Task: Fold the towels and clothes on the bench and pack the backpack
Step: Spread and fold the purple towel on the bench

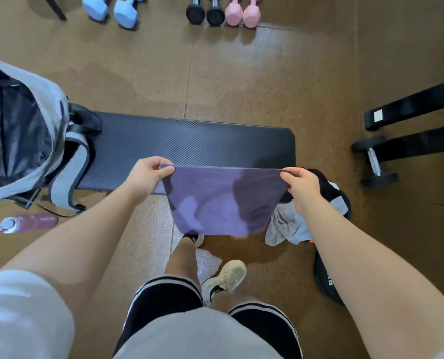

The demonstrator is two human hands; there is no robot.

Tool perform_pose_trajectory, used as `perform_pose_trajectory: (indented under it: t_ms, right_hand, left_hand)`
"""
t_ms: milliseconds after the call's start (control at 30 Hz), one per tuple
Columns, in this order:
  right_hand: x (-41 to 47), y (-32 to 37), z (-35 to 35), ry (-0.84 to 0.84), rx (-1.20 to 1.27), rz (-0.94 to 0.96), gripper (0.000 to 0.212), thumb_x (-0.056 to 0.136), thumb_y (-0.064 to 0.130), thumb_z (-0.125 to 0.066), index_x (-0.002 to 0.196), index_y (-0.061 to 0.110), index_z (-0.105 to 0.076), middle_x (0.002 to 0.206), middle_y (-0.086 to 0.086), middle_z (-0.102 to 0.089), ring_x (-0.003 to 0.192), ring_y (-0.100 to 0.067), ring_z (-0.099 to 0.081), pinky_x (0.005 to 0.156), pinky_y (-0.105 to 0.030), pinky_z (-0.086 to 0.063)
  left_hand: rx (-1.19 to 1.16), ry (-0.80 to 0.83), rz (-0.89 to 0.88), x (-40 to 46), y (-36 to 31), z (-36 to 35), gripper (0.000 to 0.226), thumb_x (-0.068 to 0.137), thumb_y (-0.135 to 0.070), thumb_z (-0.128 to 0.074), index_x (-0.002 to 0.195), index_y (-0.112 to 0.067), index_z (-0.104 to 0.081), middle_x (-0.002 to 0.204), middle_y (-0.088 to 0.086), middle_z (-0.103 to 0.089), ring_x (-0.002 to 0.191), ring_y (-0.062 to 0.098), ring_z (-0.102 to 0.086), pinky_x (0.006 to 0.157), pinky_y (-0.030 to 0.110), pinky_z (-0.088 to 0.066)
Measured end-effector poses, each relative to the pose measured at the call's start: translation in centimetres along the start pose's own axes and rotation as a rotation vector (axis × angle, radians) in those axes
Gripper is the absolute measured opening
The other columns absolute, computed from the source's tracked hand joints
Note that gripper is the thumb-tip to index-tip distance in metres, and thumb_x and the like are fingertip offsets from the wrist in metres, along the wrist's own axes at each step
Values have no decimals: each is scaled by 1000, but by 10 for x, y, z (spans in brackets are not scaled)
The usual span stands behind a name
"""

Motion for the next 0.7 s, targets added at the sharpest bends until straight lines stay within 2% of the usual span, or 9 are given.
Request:
perform_pose_trajectory:
  t_ms: [133, 233, 300, 400, 467, 567, 633, 667, 700]
  right_hand:
    - [59, 18, -32, -101, -97, 30, 10, 88, 5, -60, 95, 9, -66, 94, -6, -62, 88, -16, -54, 72, -23, -42]
    - [106, 26, -55, -179, -188, 10, 10, 88, 7, -60, 90, 14, -67, 91, -3, -63, 86, -18, -56, 74, -28, -44]
    - [134, 27, -70, -214, -177, -45, 10, 89, 7, -59, 90, 14, -66, 89, -3, -63, 75, -18, -59, 68, -27, -48]
    - [165, 32, -90, -253, -157, -102, 11, 91, 8, -55, 97, 12, -64, 87, -3, -62, 57, -10, -57, 55, -21, -45]
    - [181, 36, -102, -263, -163, -94, 11, 92, 10, -54, 99, 13, -62, 89, -1, -62, 61, -10, -61, 60, -23, -49]
    - [202, 38, -116, -279, -198, -67, 10, 93, 12, -53, 99, 16, -61, 94, -1, -63, 67, -10, -62, 74, -29, -55]
    - [214, 37, -124, -275, -231, -47, 14, 93, 12, -52, 103, 14, -62, 100, -3, -65, 71, -11, -62, 79, -31, -55]
    - [218, 37, -129, -263, -256, -23, 17, 93, 11, -51, 107, 14, -61, 105, -4, -65, 76, -12, -62, 81, -31, -55]
    - [220, 39, -133, -251, -305, 24, 21, 93, 11, -50, 112, 13, -59, 113, -5, -62, 84, -14, -62, 84, -31, -53]
  left_hand:
    - [120, -121, 26, 73, 10, 7, 11, 82, -16, -66, 73, -19, -63, 65, -2, -57, 56, 11, -48, 58, 24, -37]
    - [44, -87, 58, 129, 11, 0, 20, 85, -10, -61, 69, -20, -57, 62, 0, -56, 39, 1, -54, 52, 21, -43]
    - [29, -67, 84, 162, 12, -2, 22, 87, -10, -59, 69, -22, -54, 63, 1, -57, 38, 1, -57, 46, 20, -44]
    - [65, -89, 79, 205, 10, 2, 23, 86, -12, -60, 67, -23, -53, 61, -2, -58, 41, 5, -62, 53, 26, -46]
    - [45, -131, 76, 229, 9, 5, 25, 85, -12, -61, 66, -24, -52, 61, -2, -58, 41, 4, -61, 57, 29, -49]
    - [88, -153, 55, 256, 8, 5, 24, 87, -13, -60, 67, -25, -51, 62, 0, -59, 36, -3, -56, 56, 26, -49]
    - [128, -171, 23, 267, 10, 4, 19, 87, -13, -59, 73, -24, -53, 68, 3, -62, 40, -4, -58, 61, 28, -51]
    - [152, -185, 7, 267, 11, 4, 11, 87, -12, -58, 82, -22, -56, 80, 6, -65, 49, -4, -61, 68, 31, -52]
    - [219, -208, -26, 265, 11, 3, 12, 87, -13, -57, 96, -19, -57, 99, 9, -64, 67, 1, -66, 77, 33, -51]
Point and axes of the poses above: each hand's wrist, its own x-axis towards the middle knuckle, its own z-axis out of the back of the hand, y = z × x, the point moved 10 cm from there along x, towards the middle knuckle
